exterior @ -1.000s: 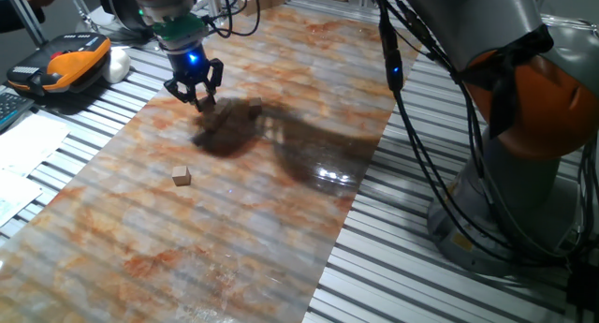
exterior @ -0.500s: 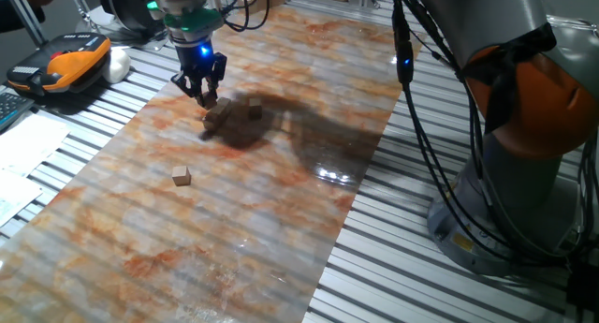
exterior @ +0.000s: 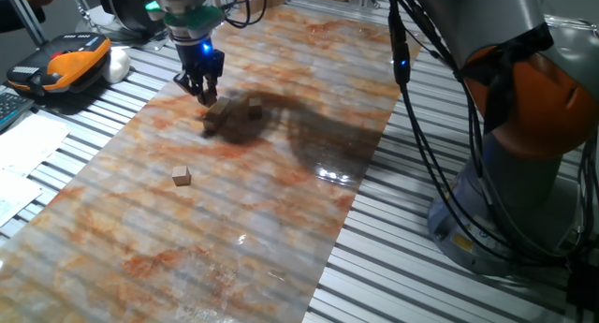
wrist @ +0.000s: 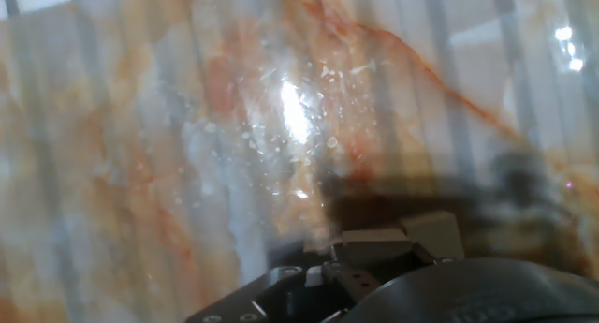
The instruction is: Stack the blocks into a pyramid shape
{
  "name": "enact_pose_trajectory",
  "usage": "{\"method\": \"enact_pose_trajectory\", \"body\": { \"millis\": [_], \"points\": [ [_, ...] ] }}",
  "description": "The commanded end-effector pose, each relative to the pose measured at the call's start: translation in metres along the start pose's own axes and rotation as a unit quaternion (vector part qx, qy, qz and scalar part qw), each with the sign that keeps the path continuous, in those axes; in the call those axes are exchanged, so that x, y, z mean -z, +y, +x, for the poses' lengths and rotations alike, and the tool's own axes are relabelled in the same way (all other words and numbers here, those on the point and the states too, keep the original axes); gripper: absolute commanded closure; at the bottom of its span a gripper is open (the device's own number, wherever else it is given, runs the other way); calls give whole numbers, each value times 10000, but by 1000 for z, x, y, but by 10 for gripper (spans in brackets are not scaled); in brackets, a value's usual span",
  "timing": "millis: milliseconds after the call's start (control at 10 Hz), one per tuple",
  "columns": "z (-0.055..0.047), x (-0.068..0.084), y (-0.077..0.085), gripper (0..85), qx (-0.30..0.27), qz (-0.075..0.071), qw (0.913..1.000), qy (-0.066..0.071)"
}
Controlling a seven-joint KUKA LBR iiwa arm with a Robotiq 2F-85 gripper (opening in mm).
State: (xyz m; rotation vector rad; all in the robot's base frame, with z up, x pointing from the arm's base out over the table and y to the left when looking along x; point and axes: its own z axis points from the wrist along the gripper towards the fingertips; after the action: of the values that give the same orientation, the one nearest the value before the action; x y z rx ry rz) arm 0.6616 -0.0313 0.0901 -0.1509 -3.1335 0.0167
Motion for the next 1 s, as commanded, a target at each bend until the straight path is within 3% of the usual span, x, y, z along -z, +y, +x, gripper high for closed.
{"method": "enact_pose_trajectory", "body": {
  "millis": [0, 300, 600, 900],
  "points": [
    [0, 0, 1, 850, 2638, 72, 9645, -20],
    [-2, -1, -3, 850, 2690, 109, 9631, -3],
    [-6, -9, -13, 850, 2690, 24, 9631, -53],
    [-3, -9, -19, 850, 2282, -86, 9736, -38]
  ]
}}
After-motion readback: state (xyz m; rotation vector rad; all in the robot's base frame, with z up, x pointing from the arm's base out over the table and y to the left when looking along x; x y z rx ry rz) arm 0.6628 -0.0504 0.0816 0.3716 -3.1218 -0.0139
